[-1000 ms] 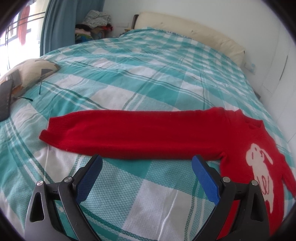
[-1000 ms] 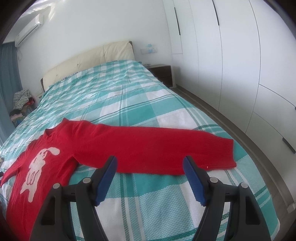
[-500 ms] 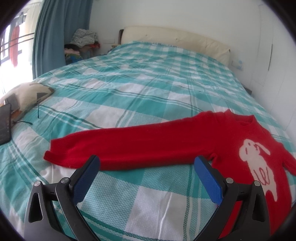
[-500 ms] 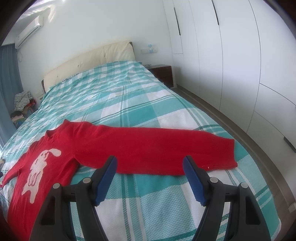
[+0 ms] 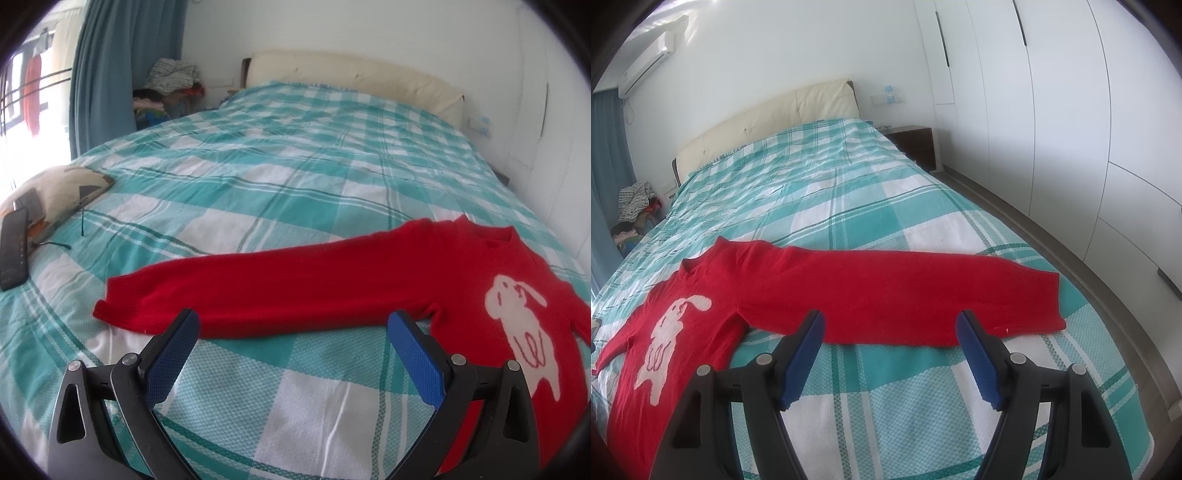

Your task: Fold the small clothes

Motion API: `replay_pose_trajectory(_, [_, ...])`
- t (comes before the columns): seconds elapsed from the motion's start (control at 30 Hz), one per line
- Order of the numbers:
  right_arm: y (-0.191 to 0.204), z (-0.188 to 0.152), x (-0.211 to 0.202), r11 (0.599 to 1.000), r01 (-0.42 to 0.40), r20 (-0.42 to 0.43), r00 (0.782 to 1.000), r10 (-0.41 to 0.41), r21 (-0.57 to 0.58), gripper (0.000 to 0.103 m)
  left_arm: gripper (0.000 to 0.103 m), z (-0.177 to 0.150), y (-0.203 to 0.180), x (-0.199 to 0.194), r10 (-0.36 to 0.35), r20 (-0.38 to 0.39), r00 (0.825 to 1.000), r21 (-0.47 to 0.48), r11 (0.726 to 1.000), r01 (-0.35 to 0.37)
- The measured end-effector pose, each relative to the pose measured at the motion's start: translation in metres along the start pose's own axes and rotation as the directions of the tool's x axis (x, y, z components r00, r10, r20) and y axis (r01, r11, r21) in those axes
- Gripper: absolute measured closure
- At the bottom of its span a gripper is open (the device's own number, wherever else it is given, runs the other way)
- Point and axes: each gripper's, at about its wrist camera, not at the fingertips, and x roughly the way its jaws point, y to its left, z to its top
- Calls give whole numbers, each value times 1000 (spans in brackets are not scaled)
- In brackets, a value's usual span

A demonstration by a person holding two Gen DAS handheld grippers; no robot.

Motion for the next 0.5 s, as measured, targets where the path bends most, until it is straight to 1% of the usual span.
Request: replay_pose_trajectory(0.5, [-10,0,2,999,0,-4,1000,0,51,30,1,0,3,2,27,1,1000,-7,1000,-27])
